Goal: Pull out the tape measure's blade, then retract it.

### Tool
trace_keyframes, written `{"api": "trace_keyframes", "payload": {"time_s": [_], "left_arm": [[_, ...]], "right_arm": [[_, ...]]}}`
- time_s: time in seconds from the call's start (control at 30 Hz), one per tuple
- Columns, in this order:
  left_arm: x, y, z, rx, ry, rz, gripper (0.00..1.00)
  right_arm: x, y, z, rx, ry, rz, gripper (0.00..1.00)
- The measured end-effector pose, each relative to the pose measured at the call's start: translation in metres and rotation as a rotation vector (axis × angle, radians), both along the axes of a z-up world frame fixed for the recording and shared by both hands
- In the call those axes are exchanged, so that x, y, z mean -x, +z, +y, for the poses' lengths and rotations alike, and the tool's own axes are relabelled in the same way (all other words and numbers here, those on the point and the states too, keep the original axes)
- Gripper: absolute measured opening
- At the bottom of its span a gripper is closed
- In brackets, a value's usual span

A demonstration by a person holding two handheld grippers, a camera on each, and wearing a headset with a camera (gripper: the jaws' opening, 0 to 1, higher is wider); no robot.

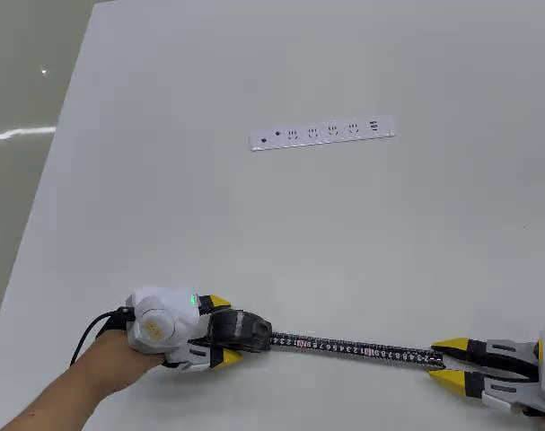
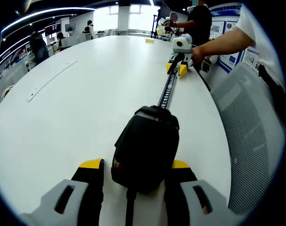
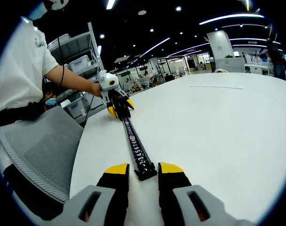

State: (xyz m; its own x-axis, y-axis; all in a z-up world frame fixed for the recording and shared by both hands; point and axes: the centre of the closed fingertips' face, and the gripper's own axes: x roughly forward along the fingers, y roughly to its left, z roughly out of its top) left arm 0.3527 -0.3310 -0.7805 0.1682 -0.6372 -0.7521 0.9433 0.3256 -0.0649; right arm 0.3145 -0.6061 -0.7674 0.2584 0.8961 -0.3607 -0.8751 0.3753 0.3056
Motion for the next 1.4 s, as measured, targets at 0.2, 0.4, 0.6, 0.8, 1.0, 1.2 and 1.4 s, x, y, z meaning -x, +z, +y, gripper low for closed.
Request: {"api": "trace_keyframes", "payload": {"time_s": [0.2,0.4,0.6,0.8,1.0,1.2,1.4], "left_arm": [[-0.001,0.000,0.001,-0.005,0.014,0.005,0.55],[-0.004,0.002,-0.001,0.009,0.041,0.005,0.62],[-0.003,0.004,-0.001,0.015,0.049,0.009,0.63],[-0.003,0.006,-0.002,0.020,0.051,0.006,0.63],[-0.002,0.010,-0.003,0.017,0.062,-0.005,0.62],[-0.001,0.013,-0.002,0.032,0.102,-0.015,0.62],[-0.001,0.017,0.002,0.056,0.163,-0.020,0.63]], "right_arm": [[0.002,0.001,-0.001,-0.007,-0.012,0.016,0.28],[0.001,0.002,-0.001,-0.012,-0.030,0.025,0.31],[0.001,0.003,0.000,-0.013,-0.029,0.028,0.32],[0.002,0.006,0.002,-0.011,-0.033,0.023,0.32],[0.003,0.009,0.004,0.001,-0.052,0.001,0.32],[0.004,0.010,0.008,0.015,-0.081,-0.008,0.35],[0.004,0.014,0.008,0.017,-0.128,-0.007,0.36]]}}
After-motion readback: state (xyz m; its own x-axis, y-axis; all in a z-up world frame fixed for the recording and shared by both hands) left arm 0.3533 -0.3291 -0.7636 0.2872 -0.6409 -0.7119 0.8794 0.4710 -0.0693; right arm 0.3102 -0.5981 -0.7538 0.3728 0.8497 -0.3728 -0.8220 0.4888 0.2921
